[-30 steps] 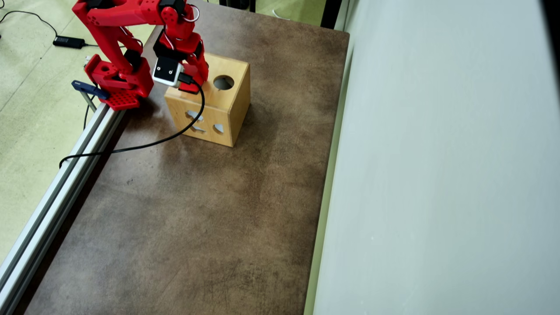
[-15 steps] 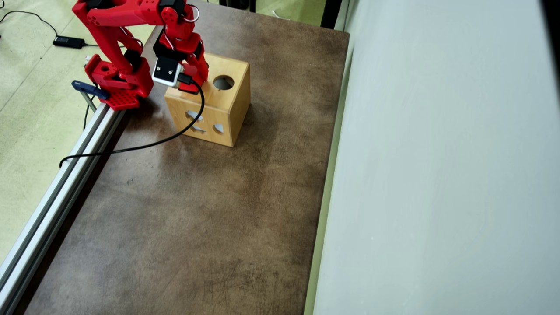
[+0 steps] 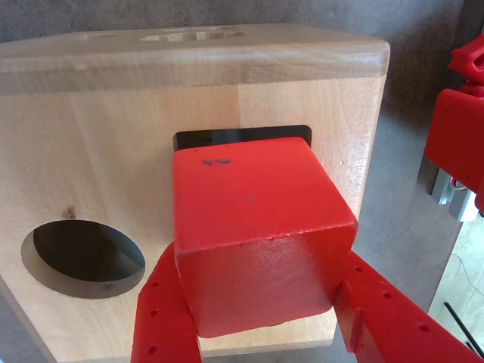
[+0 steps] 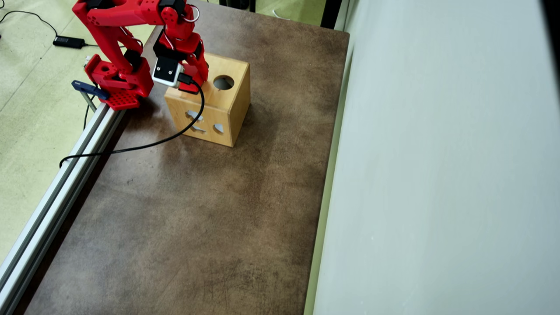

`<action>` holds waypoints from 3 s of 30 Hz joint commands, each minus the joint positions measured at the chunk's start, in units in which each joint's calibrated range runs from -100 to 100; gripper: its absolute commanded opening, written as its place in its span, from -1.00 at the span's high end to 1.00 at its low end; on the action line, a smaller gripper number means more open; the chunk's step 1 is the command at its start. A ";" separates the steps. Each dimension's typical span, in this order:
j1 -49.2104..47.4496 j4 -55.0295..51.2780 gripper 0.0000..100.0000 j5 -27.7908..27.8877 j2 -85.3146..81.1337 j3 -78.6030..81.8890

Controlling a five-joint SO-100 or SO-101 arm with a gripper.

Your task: Pick and place the red cube on the square hole

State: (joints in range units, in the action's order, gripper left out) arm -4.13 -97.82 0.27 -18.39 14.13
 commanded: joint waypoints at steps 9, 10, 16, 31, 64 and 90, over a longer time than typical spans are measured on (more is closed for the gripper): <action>0.42 -0.17 0.93 0.24 -0.85 -0.71; 0.49 -0.17 0.93 0.29 -0.85 -0.80; 1.98 -0.17 0.89 0.34 -0.85 -0.80; 3.61 -0.17 0.34 0.39 -0.76 -0.71; -1.96 2.40 0.34 0.93 -11.21 -0.98; 9.04 0.96 0.44 6.64 2.98 4.65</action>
State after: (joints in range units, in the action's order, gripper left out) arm 0.11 -94.92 5.10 -15.59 16.75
